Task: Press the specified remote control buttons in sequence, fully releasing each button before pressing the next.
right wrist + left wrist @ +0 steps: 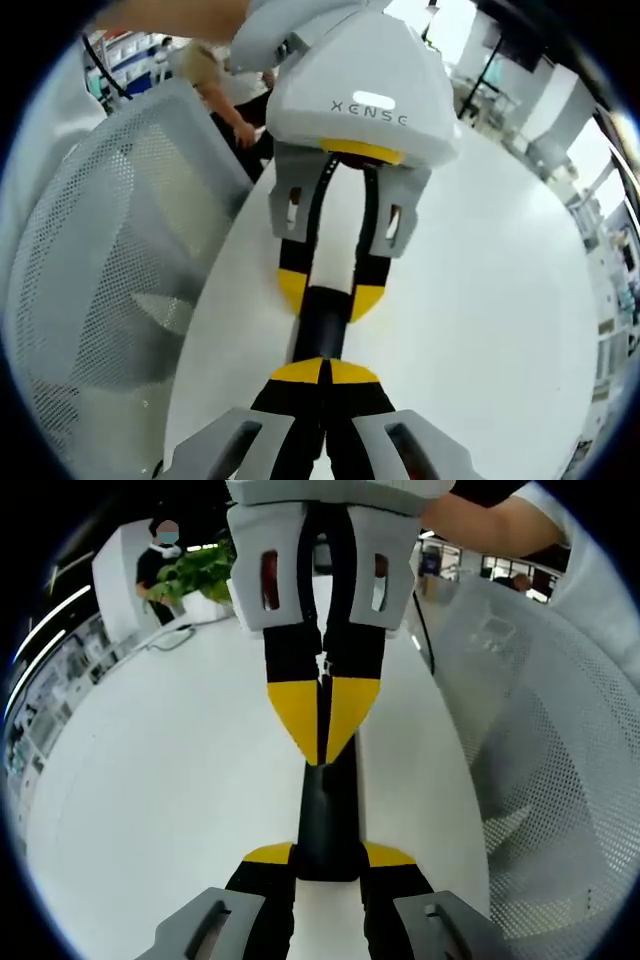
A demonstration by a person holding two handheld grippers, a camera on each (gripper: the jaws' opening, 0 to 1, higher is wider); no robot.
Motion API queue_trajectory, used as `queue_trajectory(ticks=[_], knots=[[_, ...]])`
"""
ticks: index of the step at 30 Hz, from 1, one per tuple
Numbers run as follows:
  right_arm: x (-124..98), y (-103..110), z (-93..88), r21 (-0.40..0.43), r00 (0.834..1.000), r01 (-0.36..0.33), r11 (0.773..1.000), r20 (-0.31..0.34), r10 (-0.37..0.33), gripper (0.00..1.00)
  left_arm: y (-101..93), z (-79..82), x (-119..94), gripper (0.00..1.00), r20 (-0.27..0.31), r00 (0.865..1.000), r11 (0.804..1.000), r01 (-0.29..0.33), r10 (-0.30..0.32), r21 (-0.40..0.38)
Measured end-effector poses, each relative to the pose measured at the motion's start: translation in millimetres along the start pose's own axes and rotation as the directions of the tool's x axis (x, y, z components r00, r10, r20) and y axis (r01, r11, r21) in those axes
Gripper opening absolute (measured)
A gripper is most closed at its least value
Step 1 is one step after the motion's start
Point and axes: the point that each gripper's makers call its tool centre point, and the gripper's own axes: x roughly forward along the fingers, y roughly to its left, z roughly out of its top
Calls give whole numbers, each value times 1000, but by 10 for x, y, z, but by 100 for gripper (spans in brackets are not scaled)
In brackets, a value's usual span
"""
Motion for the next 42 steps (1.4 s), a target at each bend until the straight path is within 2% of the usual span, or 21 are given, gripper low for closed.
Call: queue_trajectory(ticks=[42], knots=[[228, 82, -55, -16, 999, -48, 999, -21, 48, 0, 19, -9, 6, 23, 7, 1000, 1000, -4, 4, 2]])
